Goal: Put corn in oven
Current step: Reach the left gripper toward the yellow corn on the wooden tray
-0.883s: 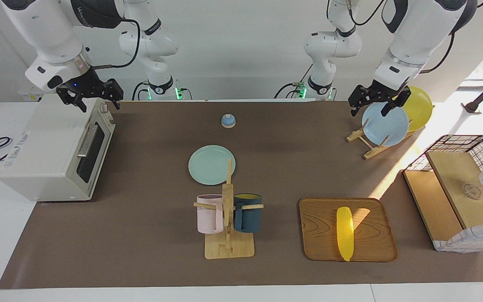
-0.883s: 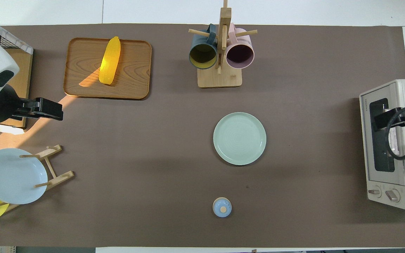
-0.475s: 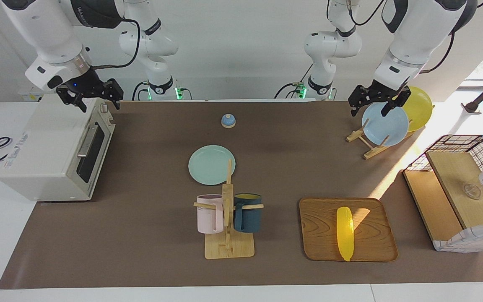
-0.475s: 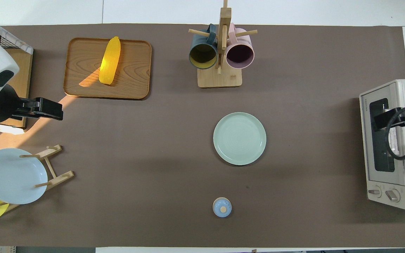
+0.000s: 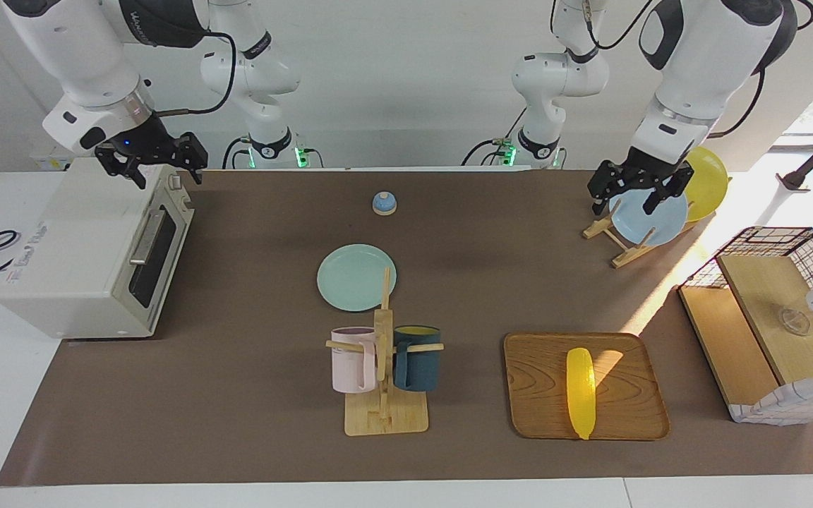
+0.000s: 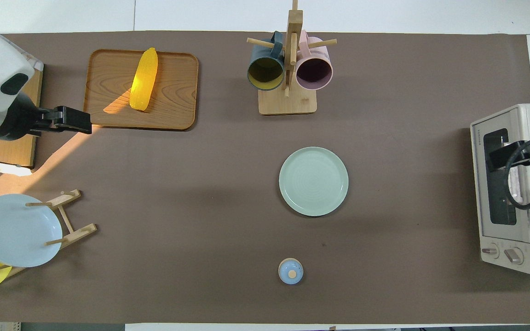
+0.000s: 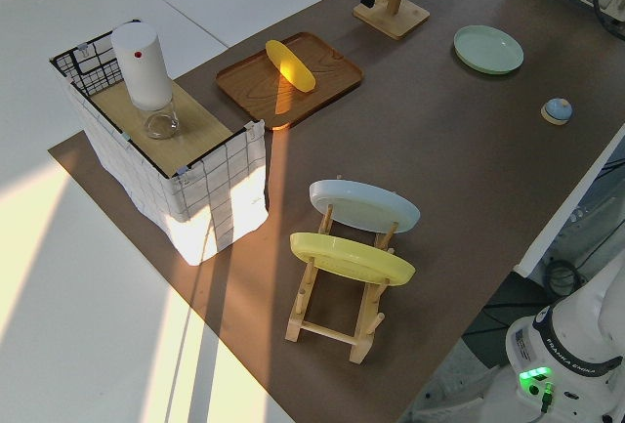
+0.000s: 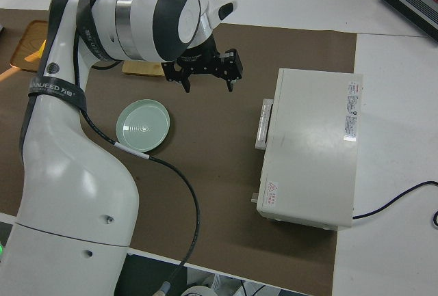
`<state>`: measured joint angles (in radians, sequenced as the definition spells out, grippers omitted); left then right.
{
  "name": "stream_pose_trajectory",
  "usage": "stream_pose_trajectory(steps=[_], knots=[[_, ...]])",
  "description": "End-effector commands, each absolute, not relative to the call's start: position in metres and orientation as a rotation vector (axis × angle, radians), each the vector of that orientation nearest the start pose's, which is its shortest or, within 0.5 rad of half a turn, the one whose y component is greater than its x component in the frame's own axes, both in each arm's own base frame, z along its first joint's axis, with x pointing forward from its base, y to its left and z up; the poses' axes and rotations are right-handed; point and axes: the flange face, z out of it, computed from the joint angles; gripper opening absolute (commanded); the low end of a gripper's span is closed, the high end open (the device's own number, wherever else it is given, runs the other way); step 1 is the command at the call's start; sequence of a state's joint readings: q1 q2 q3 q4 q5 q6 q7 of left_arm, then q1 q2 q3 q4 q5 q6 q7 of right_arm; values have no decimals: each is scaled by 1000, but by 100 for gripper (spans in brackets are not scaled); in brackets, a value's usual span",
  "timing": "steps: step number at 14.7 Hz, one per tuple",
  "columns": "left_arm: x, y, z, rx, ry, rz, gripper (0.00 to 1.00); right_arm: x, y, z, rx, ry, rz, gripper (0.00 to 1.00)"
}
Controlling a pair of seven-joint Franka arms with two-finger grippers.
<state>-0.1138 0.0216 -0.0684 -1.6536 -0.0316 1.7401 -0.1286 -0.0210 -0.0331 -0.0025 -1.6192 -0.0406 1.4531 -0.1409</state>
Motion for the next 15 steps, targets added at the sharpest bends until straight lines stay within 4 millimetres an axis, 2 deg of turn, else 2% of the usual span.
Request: stream_pose_trajectory(steps=[1,2,4,6,9,11,12,13,14,15], knots=[[625,-120,542,-3203,59,-36,100,528,-15,616,-3140,-165,197,100],[647,-123,526,-3207,59,-28,100,528,-16,616,-3140,-162,197,100],[673,-133,500,-3213,81,-41,100,527,-17,615,-3140,-160,197,100],[695,-138,462,-3214,94,-76,100,527,-17,614,-3139,-157,202,100],[739,-142,412,-3212,216,-103,100,527,-21,613,-3138,-158,202,100],[758,-142,383,-3207,268,-187,100,525,-26,611,-3139,-151,193,100],[762,-141,376,-3201,270,-234,100,526,-31,605,-3139,-147,173,100],[765,-140,366,-3172,315,-250,100,523,-31,603,-3138,-180,157,68],[765,-140,364,-3134,393,-252,100,523,-31,602,-3137,-193,159,24],[766,-136,361,-3121,430,-250,100,523,-33,602,-3138,-186,152,0]])
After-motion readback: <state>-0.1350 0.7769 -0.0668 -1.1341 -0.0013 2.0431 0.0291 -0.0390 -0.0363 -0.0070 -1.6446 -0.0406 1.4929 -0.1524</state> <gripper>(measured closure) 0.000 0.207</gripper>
